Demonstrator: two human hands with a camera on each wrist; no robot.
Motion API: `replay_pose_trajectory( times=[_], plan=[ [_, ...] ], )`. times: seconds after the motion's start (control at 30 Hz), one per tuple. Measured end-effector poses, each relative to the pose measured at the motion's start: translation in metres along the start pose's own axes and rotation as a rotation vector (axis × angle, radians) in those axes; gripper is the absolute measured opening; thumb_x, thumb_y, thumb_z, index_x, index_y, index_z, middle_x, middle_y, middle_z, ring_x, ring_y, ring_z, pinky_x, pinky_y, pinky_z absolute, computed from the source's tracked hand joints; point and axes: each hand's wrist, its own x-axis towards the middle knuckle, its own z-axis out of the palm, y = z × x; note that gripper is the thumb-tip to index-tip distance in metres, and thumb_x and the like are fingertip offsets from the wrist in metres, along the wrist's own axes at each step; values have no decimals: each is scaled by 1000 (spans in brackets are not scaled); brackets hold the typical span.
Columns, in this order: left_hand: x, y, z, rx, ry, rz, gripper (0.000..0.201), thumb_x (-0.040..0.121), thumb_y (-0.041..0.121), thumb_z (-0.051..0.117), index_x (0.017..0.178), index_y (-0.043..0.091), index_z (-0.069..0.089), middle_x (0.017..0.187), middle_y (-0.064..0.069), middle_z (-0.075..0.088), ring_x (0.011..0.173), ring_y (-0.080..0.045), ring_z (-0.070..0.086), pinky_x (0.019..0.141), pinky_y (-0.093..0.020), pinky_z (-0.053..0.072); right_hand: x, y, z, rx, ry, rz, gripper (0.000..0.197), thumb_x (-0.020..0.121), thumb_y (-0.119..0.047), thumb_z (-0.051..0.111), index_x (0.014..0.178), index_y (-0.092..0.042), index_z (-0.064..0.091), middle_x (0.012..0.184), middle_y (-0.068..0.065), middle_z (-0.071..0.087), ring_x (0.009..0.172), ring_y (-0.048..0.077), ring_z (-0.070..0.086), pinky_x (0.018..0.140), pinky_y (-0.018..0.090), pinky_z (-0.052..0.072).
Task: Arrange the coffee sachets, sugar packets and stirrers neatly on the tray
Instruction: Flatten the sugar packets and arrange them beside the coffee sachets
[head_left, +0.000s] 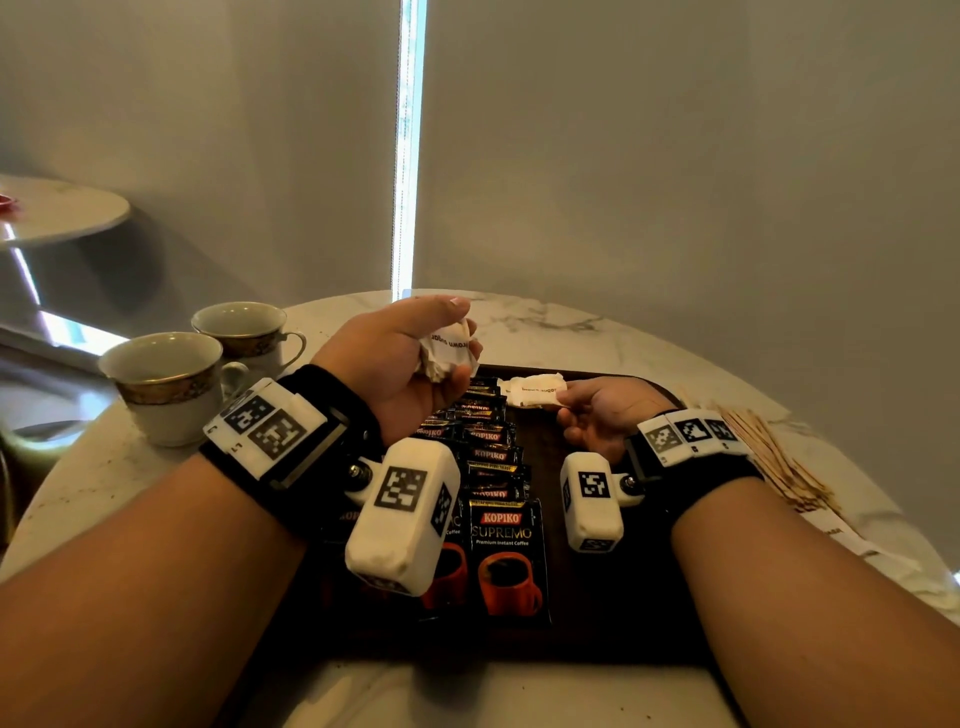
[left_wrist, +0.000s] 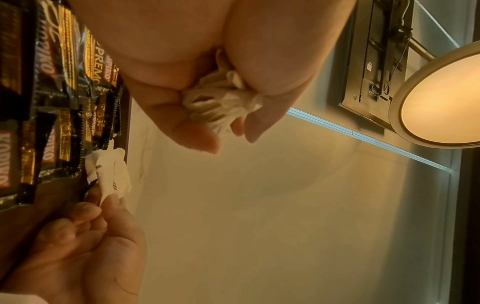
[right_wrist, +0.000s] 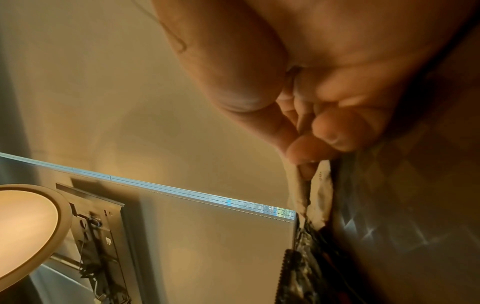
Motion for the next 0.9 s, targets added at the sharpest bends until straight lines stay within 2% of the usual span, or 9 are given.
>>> replay_pose_trajectory(
  times=[0.17,0.33,0.4,0.57,0.8,0.9],
  plan=[
    [1,-1,-1,1,1,-1,17,92,18,68,102,8,60,90,-7,61,73,-18,63,48,-22,50,2,0,1,-57,-15,12,29,100,1,43,123,-1,61,95,12,66,57,8,50,37,16,37],
    [0,-1,0,-1,1,12,13,93,17,67,100,9,60,88,-7,61,70,-18,63,47,-22,50,3,0,3,-113,-13,10,25,100,1,44,113,-6,64,102,12,67,58,8,50,38,15,36],
    [0,-2,0,-1,1,13,11,94,17,66,99,9,60,87,-6,62,70,-17,63,48,-22,50,4,0,4,-147,-4,6,22,100,0,46,107,-9,65,102,12,67,58,8,50,38,15,36],
    [0,-2,1,-2,7,15,9,94,17,65,96,9,61,84,-6,62,69,-16,63,48,-21,50,6,0,6,-223,30,-5,20,99,0,49,105,-11,66,97,11,66,59,10,51,40,17,36],
    [1,-2,0,-2,19,4,14,92,18,68,98,7,62,86,-7,62,70,-17,63,47,-22,50,6,0,5,-233,31,0,26,100,-1,48,117,-10,64,107,13,67,63,11,57,48,20,39],
    [0,-2,0,-7,14,-1,12,93,18,66,95,7,62,84,-7,62,71,-17,63,47,-21,50,7,1,5,-207,39,-21,26,99,-1,50,121,-5,63,116,17,68,64,12,60,46,21,42]
  ],
)
